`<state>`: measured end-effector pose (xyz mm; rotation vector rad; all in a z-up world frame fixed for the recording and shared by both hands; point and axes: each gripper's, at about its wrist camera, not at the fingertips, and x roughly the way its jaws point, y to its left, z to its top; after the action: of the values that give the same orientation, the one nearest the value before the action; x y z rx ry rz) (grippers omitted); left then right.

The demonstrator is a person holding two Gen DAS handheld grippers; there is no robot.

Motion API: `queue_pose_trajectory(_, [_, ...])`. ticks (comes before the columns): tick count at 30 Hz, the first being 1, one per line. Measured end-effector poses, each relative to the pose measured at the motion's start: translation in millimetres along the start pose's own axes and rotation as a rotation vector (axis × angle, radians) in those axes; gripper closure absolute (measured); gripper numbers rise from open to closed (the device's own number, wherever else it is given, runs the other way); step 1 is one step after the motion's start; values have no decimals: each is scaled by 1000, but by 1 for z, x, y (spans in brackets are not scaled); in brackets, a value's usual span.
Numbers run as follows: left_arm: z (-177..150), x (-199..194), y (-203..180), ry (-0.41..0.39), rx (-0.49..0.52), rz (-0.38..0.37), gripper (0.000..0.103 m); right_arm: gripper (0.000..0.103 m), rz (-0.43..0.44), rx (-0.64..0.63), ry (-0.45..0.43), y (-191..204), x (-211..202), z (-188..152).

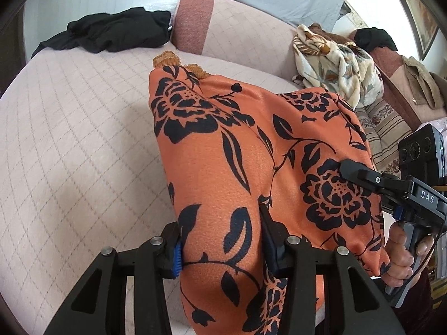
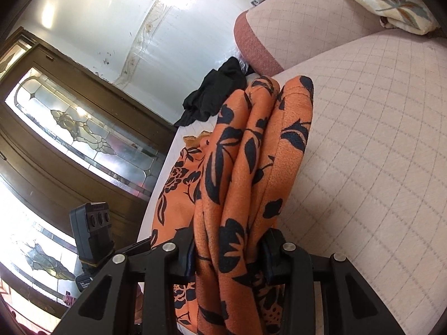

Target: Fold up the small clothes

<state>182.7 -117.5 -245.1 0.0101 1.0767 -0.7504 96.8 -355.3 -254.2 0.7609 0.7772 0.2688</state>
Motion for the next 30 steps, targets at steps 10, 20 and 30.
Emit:
queue_pose_trajectory(10, [-22,22,17,114,-9,75,47,65,-109,49,140,-12,37,-18])
queue_pose_trajectory(20, [-19,7,20,86,18,89,38,52,-201,109,198,-32,42,-9])
queue_pose_trajectory(30, [-16,-2,22,49,9,109,38,52,-290,37,168,-18,32,-10])
